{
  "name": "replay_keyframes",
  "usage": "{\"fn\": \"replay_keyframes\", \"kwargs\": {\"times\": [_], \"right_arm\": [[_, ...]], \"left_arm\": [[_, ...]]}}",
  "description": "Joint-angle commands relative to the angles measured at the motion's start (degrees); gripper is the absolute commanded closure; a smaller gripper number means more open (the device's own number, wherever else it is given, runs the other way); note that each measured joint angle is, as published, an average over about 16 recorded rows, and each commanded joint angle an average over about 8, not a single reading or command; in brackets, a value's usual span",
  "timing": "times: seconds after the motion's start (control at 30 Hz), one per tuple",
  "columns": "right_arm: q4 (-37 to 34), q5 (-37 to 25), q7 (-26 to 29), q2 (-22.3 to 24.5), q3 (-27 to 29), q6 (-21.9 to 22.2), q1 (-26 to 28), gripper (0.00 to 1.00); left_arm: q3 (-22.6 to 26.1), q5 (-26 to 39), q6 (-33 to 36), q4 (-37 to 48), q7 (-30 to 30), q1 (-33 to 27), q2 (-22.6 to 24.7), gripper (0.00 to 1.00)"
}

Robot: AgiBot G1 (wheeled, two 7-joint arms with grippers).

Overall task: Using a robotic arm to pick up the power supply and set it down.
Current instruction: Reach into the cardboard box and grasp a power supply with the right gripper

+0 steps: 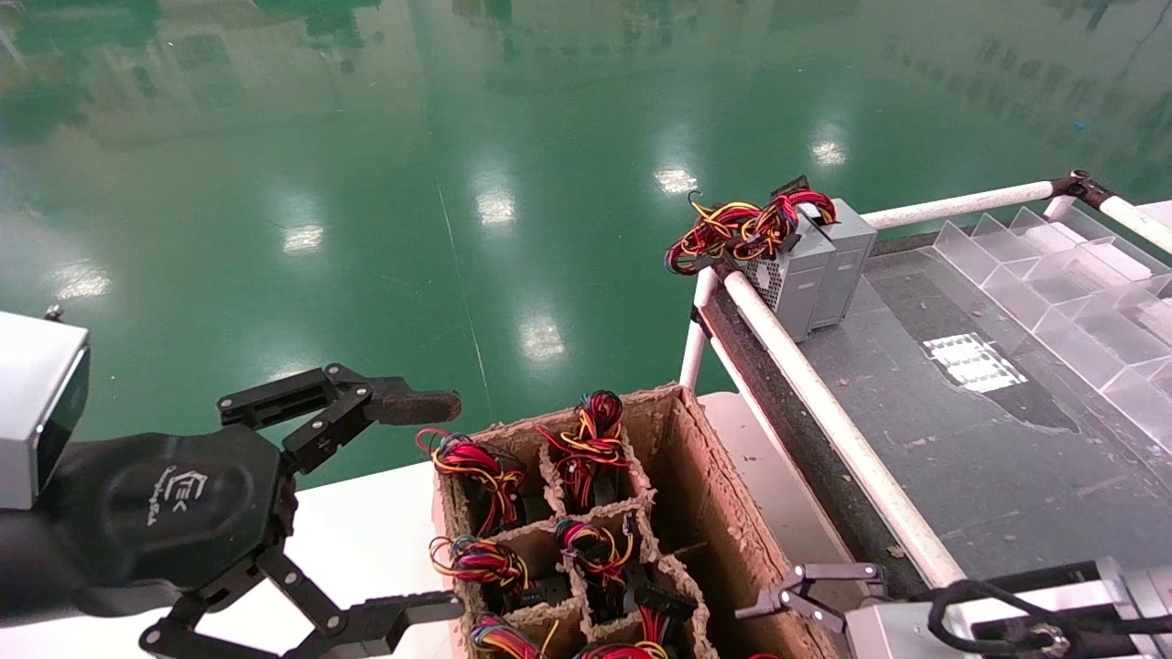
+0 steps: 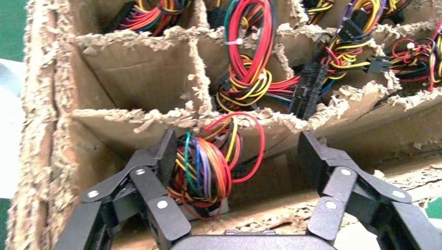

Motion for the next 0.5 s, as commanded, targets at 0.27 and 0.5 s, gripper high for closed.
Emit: {"fn": "replay_keyframes", "kwargs": {"times": [0.27, 0.5], "right_arm": [[-0.18, -0.78, -2.04, 0.45, -1.49, 1.47, 0.25, 1.0], [0.04, 0.4, -1.72, 0.65, -1.39, 1.46, -0.02, 1.0]], "left_arm": [[0.03, -0.02, -0.01, 0.0, 0.01, -0.01, -0.01, 0.0], [0.05, -0.03, -0.02, 0.0, 0.02, -0.01, -0.02, 0.0]]}}
